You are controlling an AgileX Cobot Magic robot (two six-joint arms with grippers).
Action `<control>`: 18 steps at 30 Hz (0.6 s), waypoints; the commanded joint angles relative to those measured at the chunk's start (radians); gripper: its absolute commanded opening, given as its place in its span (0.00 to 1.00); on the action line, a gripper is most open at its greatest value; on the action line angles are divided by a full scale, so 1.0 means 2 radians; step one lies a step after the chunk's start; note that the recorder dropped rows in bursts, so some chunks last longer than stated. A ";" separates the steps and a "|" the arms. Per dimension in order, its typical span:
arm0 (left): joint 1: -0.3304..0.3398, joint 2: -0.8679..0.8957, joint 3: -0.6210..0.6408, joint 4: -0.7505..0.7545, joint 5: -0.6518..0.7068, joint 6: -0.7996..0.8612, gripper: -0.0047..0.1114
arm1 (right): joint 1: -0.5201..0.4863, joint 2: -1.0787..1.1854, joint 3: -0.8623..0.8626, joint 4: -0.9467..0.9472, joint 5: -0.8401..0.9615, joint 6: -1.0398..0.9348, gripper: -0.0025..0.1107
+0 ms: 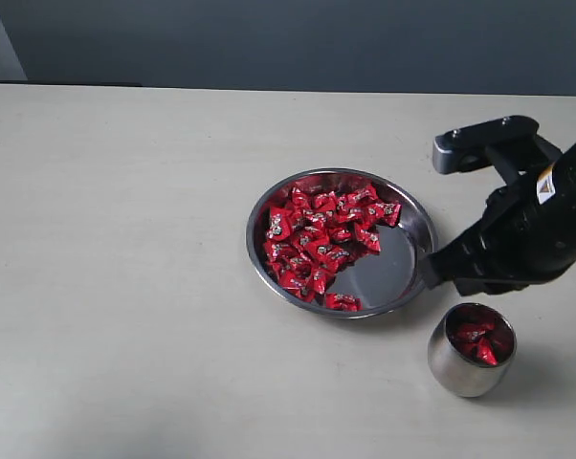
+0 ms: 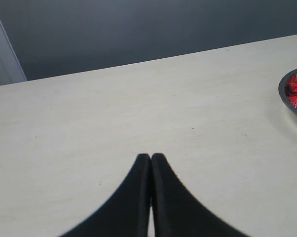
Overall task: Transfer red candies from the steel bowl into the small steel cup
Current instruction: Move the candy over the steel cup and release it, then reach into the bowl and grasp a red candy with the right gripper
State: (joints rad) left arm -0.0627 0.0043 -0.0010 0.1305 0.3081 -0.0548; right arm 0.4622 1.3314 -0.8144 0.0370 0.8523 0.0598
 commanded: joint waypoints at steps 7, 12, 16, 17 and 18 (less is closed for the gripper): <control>-0.004 -0.002 0.000 0.001 -0.003 -0.003 0.04 | -0.001 0.108 -0.096 0.022 -0.071 -0.043 0.27; -0.004 -0.002 0.000 0.001 -0.003 -0.003 0.04 | -0.001 0.193 -0.159 0.025 -0.071 -0.059 0.34; -0.004 -0.002 0.000 0.001 -0.003 -0.003 0.04 | -0.001 0.252 -0.196 0.022 -0.070 -0.060 0.34; -0.004 -0.002 0.000 0.001 -0.003 -0.003 0.04 | -0.001 0.263 -0.205 0.022 -0.070 -0.062 0.34; -0.004 -0.002 0.000 0.001 -0.003 -0.003 0.04 | -0.001 0.279 -0.213 0.022 -0.069 -0.065 0.34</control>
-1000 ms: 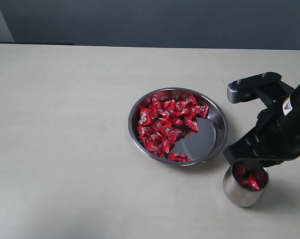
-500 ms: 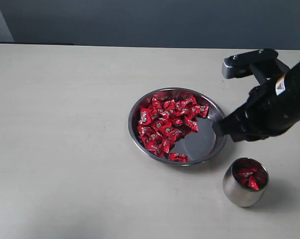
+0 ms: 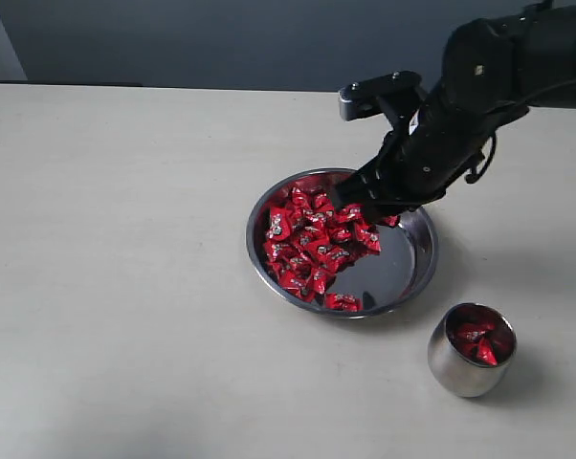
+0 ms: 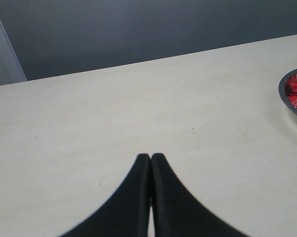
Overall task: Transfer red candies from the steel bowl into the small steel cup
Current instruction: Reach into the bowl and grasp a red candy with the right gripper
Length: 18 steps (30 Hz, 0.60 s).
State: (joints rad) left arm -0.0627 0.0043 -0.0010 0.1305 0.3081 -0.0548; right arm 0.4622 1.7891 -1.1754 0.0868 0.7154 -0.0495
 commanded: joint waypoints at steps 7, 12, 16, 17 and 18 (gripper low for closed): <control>-0.004 -0.002 0.000 0.001 -0.003 -0.003 0.04 | -0.001 0.111 -0.068 -0.009 -0.008 -0.010 0.34; -0.004 -0.002 0.000 0.001 -0.003 -0.003 0.04 | -0.001 0.131 -0.080 -0.009 -0.003 -0.010 0.34; -0.004 -0.002 0.000 0.001 -0.003 -0.003 0.04 | -0.001 0.144 -0.088 -0.013 0.009 -0.010 0.34; -0.004 -0.002 0.000 0.001 -0.003 -0.003 0.04 | -0.001 0.146 -0.088 -0.015 0.009 -0.010 0.34; -0.004 -0.002 0.000 0.001 -0.003 -0.003 0.04 | -0.001 0.146 -0.088 -0.017 0.009 -0.010 0.34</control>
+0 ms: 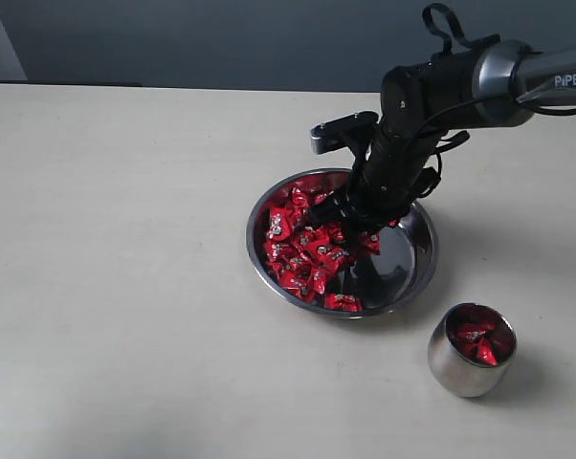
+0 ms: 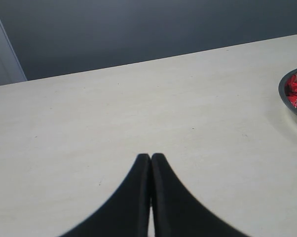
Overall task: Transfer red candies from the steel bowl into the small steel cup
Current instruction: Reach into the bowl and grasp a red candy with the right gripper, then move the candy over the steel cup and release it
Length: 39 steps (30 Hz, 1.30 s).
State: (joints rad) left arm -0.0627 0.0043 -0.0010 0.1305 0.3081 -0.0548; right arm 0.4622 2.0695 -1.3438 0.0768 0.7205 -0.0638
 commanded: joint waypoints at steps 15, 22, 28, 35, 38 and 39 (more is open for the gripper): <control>-0.004 -0.002 0.000 0.001 -0.003 -0.003 0.04 | -0.001 0.004 -0.004 -0.052 0.031 0.018 0.19; -0.004 -0.002 0.000 0.001 -0.003 -0.003 0.04 | -0.001 -0.008 -0.004 -0.052 0.038 0.018 0.19; -0.004 -0.002 0.000 0.001 -0.003 -0.003 0.04 | -0.001 -0.009 -0.004 -0.052 0.039 0.018 0.06; -0.004 -0.002 0.000 0.001 -0.003 -0.003 0.04 | -0.001 -0.013 -0.004 -0.052 0.046 0.018 0.02; -0.004 -0.002 0.000 0.001 -0.003 -0.003 0.04 | -0.001 -0.044 -0.004 -0.051 0.070 0.018 0.02; -0.004 -0.002 0.000 0.001 -0.003 -0.003 0.04 | -0.001 -0.052 -0.003 -0.048 0.074 0.018 0.02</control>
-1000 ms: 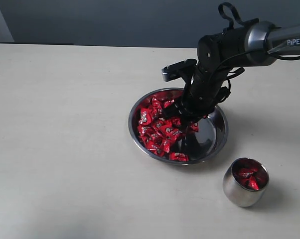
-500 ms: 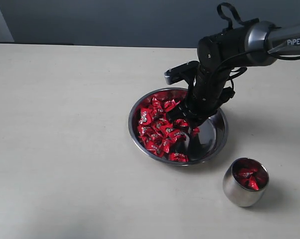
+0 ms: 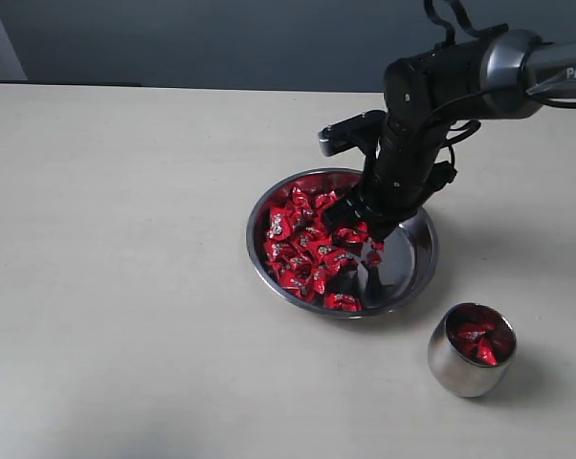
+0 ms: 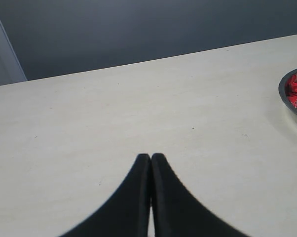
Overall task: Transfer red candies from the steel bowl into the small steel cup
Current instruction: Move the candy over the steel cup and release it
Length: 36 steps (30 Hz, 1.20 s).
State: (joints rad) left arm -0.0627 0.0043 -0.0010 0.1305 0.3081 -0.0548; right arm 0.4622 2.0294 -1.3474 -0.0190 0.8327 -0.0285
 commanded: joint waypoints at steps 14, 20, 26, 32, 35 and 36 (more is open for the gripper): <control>-0.004 -0.002 0.000 0.001 -0.003 -0.003 0.04 | -0.001 -0.335 0.215 0.029 0.049 0.029 0.02; -0.004 -0.002 0.000 0.001 -0.003 -0.003 0.04 | -0.001 -0.357 0.265 0.039 0.049 0.029 0.02; -0.004 -0.002 0.000 0.001 -0.003 -0.003 0.04 | -0.001 -0.357 0.291 0.039 0.025 0.029 0.02; -0.004 -0.002 0.000 0.001 -0.003 -0.003 0.04 | -0.001 -0.357 0.291 0.039 0.024 0.029 0.15; -0.004 -0.002 0.000 0.001 -0.003 -0.003 0.04 | -0.001 -0.357 0.291 0.039 0.024 0.029 0.28; -0.004 -0.002 0.000 0.001 -0.003 -0.003 0.04 | -0.001 -0.357 0.291 0.039 0.024 0.029 0.29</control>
State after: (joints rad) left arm -0.0627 0.0043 -0.0010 0.1305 0.3081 -0.0548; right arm 0.4622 1.3220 -0.7684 0.0630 0.8890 0.0262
